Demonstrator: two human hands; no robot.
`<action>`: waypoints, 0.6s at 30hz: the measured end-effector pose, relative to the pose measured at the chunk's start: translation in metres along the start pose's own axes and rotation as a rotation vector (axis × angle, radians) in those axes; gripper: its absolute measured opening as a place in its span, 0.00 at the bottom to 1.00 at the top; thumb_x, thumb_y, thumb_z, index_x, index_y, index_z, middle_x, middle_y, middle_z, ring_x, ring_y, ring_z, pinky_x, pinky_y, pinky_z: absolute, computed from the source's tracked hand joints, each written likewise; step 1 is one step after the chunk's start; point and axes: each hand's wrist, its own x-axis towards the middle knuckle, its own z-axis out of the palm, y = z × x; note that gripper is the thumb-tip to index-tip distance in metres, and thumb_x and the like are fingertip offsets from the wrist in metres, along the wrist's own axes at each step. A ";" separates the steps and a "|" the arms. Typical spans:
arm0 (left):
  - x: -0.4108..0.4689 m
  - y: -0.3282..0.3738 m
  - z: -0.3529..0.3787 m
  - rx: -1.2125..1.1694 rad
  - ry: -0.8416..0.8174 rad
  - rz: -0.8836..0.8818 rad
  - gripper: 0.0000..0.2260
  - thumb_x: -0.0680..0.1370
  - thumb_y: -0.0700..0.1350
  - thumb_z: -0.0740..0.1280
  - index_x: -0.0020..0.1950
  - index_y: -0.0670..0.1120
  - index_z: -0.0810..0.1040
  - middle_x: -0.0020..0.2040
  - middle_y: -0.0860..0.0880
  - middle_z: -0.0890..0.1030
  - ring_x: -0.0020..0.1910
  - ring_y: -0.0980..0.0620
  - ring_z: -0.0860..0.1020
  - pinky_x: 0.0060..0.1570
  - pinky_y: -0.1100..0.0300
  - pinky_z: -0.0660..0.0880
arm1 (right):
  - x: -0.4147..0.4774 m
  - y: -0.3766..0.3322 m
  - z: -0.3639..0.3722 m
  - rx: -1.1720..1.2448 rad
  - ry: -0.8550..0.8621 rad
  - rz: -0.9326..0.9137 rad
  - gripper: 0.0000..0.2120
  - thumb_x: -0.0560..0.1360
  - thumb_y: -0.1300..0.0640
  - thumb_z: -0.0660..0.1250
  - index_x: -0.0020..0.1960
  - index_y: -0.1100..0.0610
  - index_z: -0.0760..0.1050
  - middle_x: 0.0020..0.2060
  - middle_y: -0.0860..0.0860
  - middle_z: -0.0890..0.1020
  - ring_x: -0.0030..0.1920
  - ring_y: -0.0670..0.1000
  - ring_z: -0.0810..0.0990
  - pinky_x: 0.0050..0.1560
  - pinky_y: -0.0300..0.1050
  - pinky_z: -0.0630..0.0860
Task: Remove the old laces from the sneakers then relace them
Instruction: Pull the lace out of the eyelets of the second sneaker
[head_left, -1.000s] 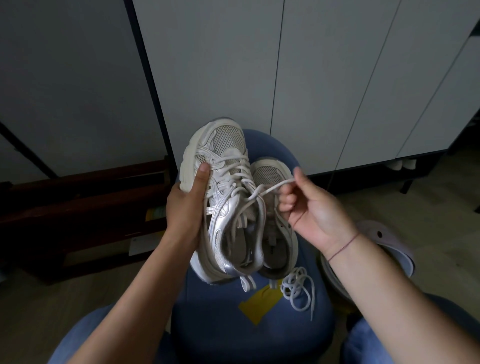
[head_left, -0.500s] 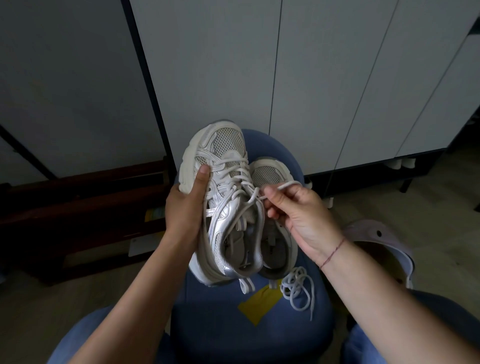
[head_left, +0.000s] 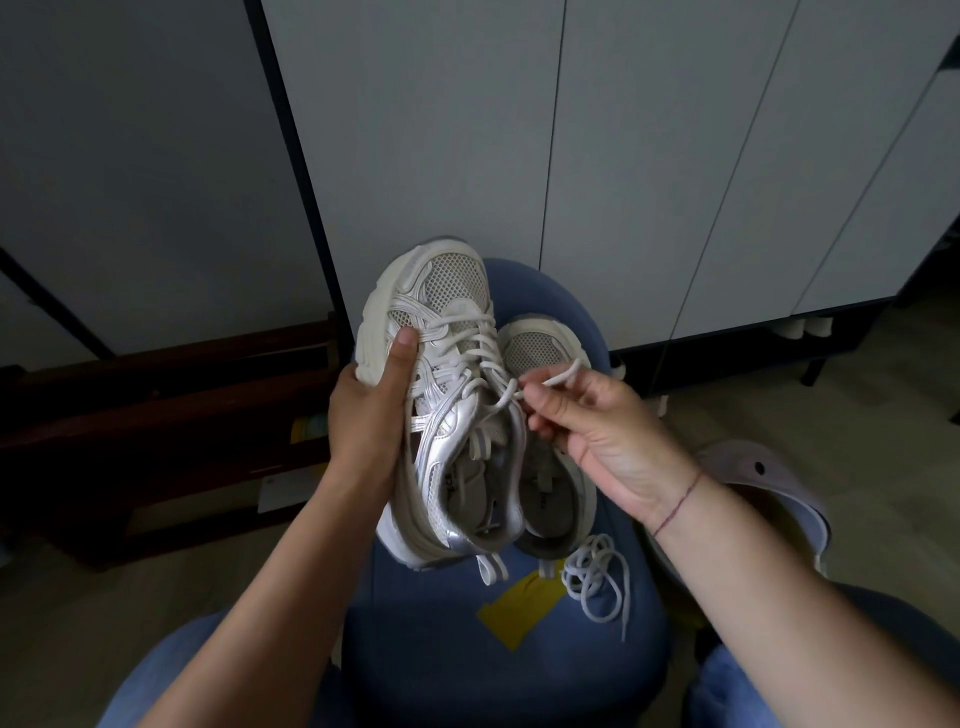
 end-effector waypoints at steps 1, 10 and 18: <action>0.001 0.000 -0.001 0.005 0.011 0.000 0.30 0.68 0.66 0.72 0.61 0.46 0.78 0.52 0.51 0.85 0.49 0.53 0.84 0.54 0.55 0.79 | 0.000 0.001 0.001 -0.046 0.015 -0.033 0.10 0.63 0.59 0.71 0.43 0.59 0.79 0.34 0.50 0.82 0.32 0.44 0.77 0.37 0.35 0.74; 0.004 -0.001 -0.003 -0.009 -0.007 -0.004 0.37 0.61 0.72 0.72 0.61 0.48 0.78 0.53 0.51 0.85 0.50 0.52 0.84 0.58 0.50 0.79 | 0.005 -0.001 -0.001 0.247 0.125 0.005 0.11 0.77 0.59 0.61 0.38 0.61 0.76 0.28 0.52 0.80 0.28 0.47 0.78 0.31 0.37 0.75; 0.011 0.004 -0.015 0.101 0.022 0.051 0.40 0.59 0.75 0.72 0.61 0.49 0.78 0.53 0.51 0.85 0.52 0.51 0.83 0.58 0.49 0.78 | -0.006 -0.012 -0.009 -0.509 -0.081 0.151 0.16 0.76 0.49 0.63 0.34 0.58 0.72 0.25 0.52 0.78 0.25 0.48 0.74 0.28 0.36 0.71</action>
